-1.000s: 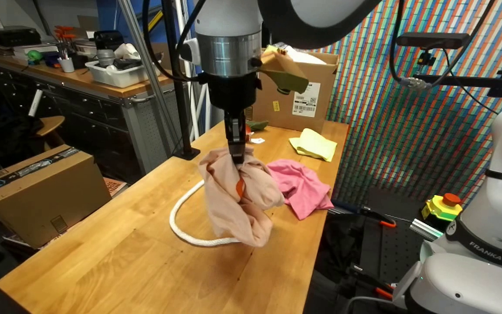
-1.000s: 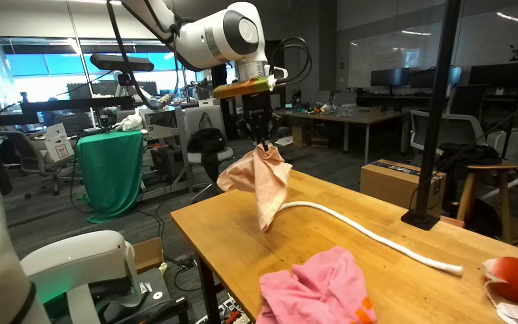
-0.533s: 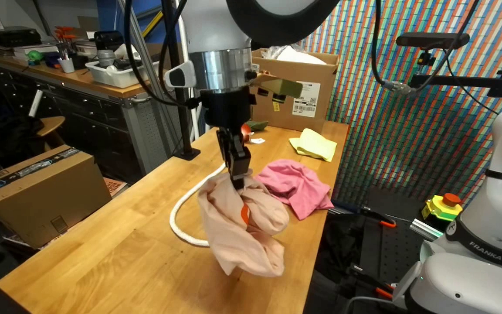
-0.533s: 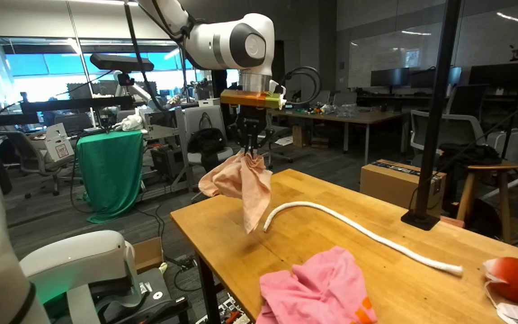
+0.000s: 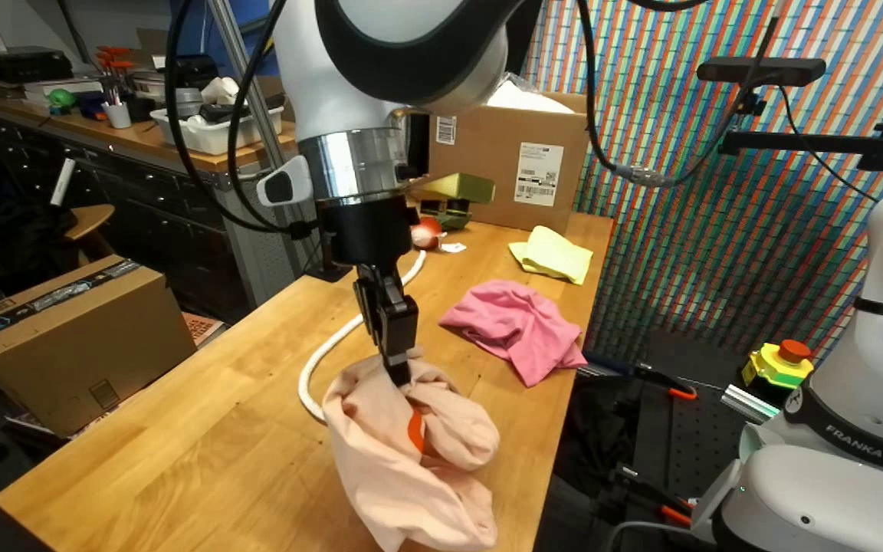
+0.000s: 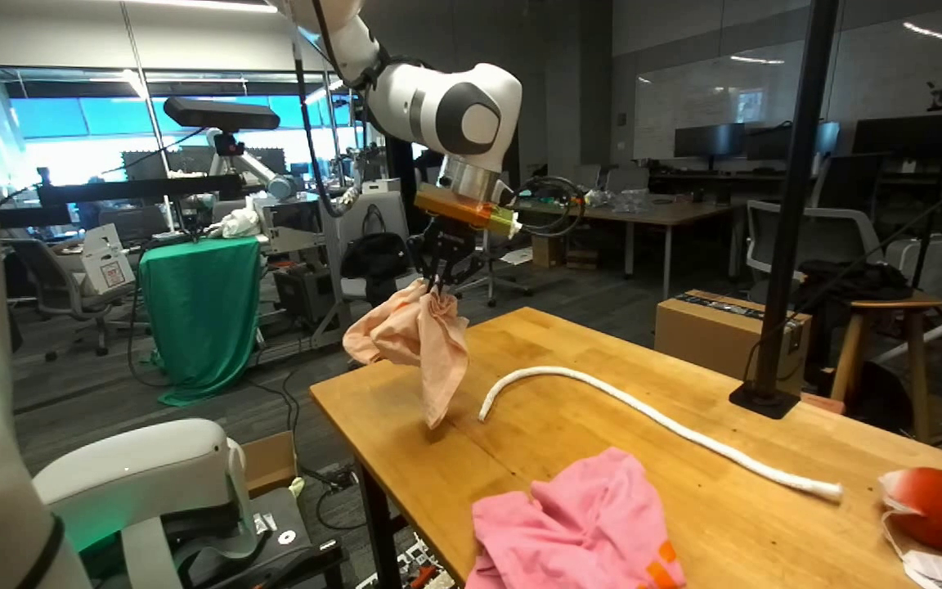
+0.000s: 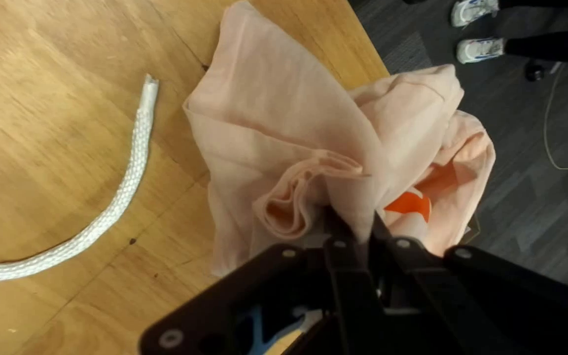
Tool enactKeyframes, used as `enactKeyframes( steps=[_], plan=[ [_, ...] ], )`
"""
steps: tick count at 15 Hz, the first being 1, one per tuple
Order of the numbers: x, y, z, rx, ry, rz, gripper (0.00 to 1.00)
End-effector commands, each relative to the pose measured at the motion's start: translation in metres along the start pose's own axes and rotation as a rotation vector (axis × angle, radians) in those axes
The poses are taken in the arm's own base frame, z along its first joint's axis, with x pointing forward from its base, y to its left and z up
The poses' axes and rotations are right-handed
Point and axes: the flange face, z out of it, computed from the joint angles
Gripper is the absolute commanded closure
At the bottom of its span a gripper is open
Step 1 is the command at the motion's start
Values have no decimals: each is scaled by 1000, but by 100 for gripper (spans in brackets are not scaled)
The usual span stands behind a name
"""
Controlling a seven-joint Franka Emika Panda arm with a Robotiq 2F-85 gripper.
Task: Move the radish toy, yellow towel and pink t-shirt to the right, move the peach t-shirt to the left
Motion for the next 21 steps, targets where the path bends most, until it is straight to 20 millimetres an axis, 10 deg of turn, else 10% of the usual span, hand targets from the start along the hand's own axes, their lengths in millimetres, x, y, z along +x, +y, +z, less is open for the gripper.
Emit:
enactKeyframes(
  steps=[1,21],
  plan=[
    [16,7,-5,139,26,15,95],
    [52,17,40,415,55,276,95]
  ],
)
